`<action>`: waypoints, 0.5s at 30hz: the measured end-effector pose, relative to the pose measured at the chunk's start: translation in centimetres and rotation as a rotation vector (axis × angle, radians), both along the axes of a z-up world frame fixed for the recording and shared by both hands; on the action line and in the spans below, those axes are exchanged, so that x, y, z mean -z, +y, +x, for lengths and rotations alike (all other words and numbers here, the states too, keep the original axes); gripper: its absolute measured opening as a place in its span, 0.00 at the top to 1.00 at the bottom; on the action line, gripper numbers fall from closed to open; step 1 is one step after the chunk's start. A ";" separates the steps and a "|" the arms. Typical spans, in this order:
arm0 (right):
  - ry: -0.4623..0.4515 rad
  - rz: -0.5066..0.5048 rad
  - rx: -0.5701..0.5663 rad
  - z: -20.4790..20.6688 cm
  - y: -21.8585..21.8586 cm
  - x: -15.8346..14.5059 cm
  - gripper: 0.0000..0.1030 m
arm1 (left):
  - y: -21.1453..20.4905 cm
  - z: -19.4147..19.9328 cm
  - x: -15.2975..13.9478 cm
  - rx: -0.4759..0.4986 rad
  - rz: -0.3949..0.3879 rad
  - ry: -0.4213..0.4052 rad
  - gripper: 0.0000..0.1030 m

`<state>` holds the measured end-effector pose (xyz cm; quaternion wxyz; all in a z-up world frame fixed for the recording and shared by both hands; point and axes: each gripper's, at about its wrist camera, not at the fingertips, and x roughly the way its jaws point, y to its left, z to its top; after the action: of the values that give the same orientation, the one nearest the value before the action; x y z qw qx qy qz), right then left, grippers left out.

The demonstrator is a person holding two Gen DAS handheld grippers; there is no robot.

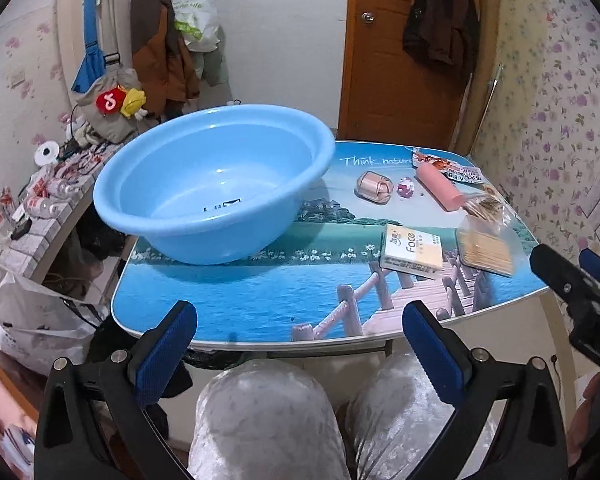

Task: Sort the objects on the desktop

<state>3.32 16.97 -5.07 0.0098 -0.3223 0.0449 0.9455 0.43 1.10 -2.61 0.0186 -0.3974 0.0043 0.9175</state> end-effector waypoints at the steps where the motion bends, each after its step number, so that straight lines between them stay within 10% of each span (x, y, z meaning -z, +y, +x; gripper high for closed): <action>1: 0.007 0.001 0.004 0.1 0.1 0.0 0.00 | 0.1 0.0 0.0 0.002 -0.004 0.002 0.00; 15: -0.036 0.011 0.022 -0.6 1.0 1.4 0.00 | 0.0 0.2 0.0 0.020 0.038 0.005 0.00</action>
<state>2.75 17.96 -6.42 0.0226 -0.3386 0.0429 0.9397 0.59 1.11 -2.64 0.0354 -0.3945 -0.0088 0.9182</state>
